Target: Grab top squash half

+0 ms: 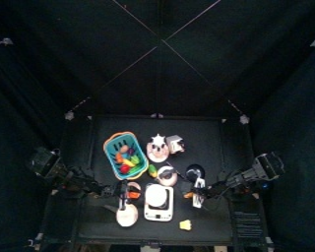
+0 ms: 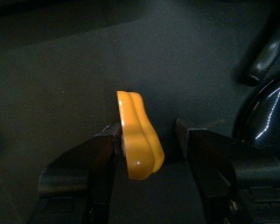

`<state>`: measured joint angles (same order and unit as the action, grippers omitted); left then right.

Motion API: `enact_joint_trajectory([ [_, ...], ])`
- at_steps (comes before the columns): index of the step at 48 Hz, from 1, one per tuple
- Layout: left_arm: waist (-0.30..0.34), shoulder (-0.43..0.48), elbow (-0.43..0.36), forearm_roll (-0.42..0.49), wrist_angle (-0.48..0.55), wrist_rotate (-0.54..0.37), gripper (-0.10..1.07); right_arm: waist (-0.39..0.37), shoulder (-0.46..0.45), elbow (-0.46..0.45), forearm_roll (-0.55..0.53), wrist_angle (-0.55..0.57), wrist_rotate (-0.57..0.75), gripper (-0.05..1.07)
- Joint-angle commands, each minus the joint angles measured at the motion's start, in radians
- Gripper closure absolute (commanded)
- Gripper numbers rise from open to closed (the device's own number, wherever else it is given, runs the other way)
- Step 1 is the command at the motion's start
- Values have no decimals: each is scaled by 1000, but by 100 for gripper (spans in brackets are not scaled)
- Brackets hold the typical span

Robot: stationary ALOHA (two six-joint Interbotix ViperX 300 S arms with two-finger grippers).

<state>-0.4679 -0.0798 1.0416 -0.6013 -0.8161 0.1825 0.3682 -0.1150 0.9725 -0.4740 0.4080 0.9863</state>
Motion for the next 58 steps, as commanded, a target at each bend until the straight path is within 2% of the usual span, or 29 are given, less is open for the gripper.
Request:
enact_joint_trajectory([
  [1,2,-3,-20,-6,-5,2,21,0,9,-20,-6,20,2,19],
  [5,2,-3,-20,-8,-3,2,21,2,9,-31,-9,43,2,22],
  [17,2,-3,-26,-6,-3,3,21,6,2,-63,-12,126,2,46],
  [22,2,-5,-31,-6,-3,3,21,8,-12,-94,-12,181,0,52],
  [35,2,-11,-95,-6,-11,5,21,15,-80,-170,-147,229,0,52],
  [47,12,17,-163,-11,-11,5,20,21,-87,-230,-298,233,5,52],
  [58,12,21,-152,-9,-11,3,20,21,-87,-225,-310,252,9,52],
])
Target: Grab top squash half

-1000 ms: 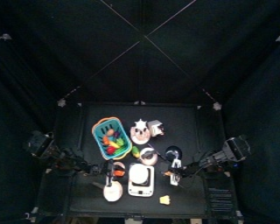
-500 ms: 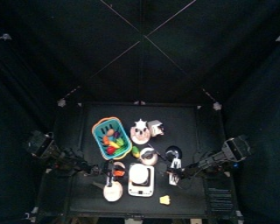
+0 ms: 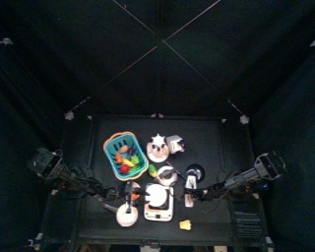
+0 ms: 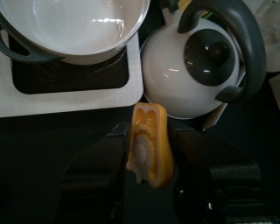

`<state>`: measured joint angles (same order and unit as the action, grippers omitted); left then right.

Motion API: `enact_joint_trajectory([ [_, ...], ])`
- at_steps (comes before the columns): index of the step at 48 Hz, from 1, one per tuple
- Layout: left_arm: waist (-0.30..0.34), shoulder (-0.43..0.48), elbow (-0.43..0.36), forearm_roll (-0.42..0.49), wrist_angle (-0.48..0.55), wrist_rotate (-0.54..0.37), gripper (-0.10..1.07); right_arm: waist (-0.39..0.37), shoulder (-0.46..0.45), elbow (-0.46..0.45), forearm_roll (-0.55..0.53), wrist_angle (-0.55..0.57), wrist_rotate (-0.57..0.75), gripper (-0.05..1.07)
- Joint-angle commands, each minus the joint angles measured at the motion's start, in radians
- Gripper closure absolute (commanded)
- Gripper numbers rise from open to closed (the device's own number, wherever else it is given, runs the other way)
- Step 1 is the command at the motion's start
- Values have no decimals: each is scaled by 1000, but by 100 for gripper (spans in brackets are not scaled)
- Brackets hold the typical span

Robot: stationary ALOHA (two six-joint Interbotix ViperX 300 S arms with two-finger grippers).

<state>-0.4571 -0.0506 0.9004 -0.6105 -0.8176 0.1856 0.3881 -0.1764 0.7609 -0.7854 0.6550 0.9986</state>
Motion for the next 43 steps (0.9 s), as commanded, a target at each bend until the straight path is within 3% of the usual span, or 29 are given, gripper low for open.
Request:
enact_joint_trajectory([
  [1,2,-9,-9,-2,-9,0,20,0,-26,-12,3,6,-3,52],
  [24,-23,-106,117,-32,-11,-2,21,-3,-6,-12,-2,9,-5,52],
  [43,-23,-135,140,-81,-11,0,21,-5,0,6,6,9,0,52],
])
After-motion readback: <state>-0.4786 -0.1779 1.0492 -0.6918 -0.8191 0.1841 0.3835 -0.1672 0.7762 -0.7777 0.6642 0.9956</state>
